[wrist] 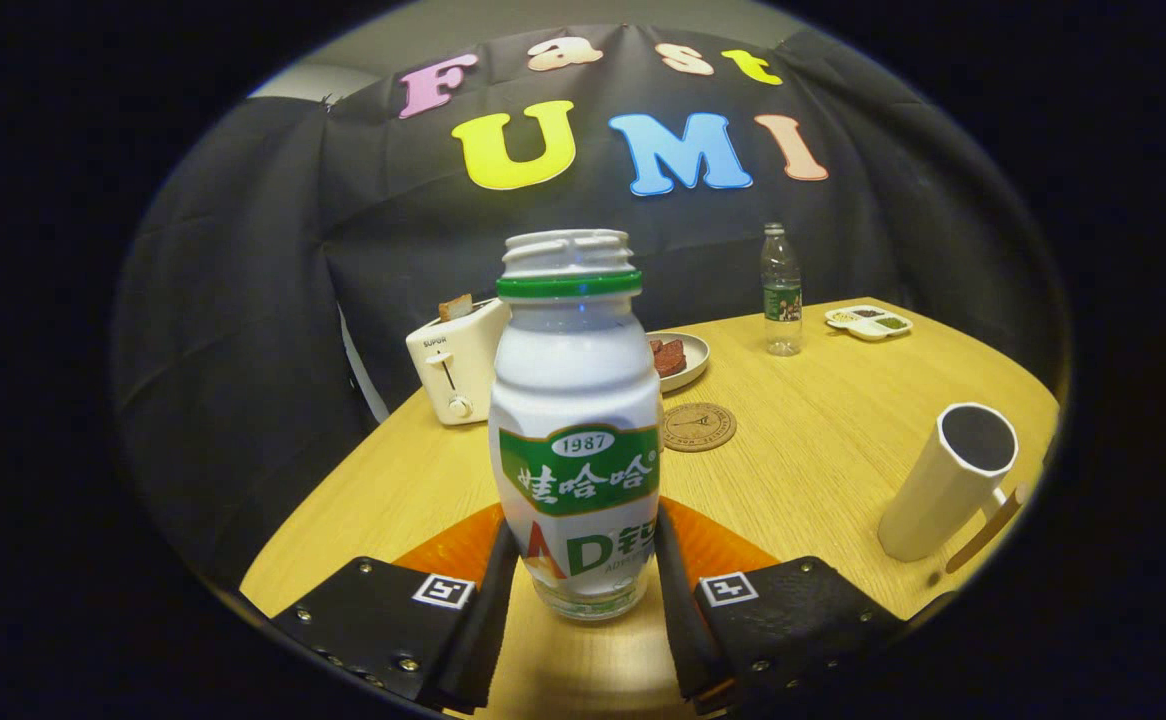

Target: Take the bottle from table, then pour the juice into the cup, finally place the bottle on the coaster

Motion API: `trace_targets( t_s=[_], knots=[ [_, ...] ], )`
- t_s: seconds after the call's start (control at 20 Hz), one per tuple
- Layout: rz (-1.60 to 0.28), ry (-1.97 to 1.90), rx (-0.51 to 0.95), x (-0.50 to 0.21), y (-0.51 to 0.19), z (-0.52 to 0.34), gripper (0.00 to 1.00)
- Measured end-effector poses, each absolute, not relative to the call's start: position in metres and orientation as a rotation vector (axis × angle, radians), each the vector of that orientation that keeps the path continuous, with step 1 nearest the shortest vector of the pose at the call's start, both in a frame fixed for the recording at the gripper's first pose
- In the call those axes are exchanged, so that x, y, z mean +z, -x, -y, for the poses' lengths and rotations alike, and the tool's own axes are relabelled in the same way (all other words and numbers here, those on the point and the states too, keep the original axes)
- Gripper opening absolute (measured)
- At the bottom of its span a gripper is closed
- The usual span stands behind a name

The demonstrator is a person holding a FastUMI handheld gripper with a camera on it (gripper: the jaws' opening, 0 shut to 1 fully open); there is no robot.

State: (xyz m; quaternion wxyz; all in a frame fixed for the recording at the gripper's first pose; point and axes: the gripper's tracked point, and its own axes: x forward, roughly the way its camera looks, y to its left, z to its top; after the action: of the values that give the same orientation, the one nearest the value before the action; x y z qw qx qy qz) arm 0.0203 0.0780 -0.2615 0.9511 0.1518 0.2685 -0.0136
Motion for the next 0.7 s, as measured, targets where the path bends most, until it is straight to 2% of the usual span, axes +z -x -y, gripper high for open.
trace_targets(
  t_s=[0.7],
  knots=[
    [-0.497,-0.647,-0.17,-0.252,-0.014,-0.04,0.67]
  ],
)
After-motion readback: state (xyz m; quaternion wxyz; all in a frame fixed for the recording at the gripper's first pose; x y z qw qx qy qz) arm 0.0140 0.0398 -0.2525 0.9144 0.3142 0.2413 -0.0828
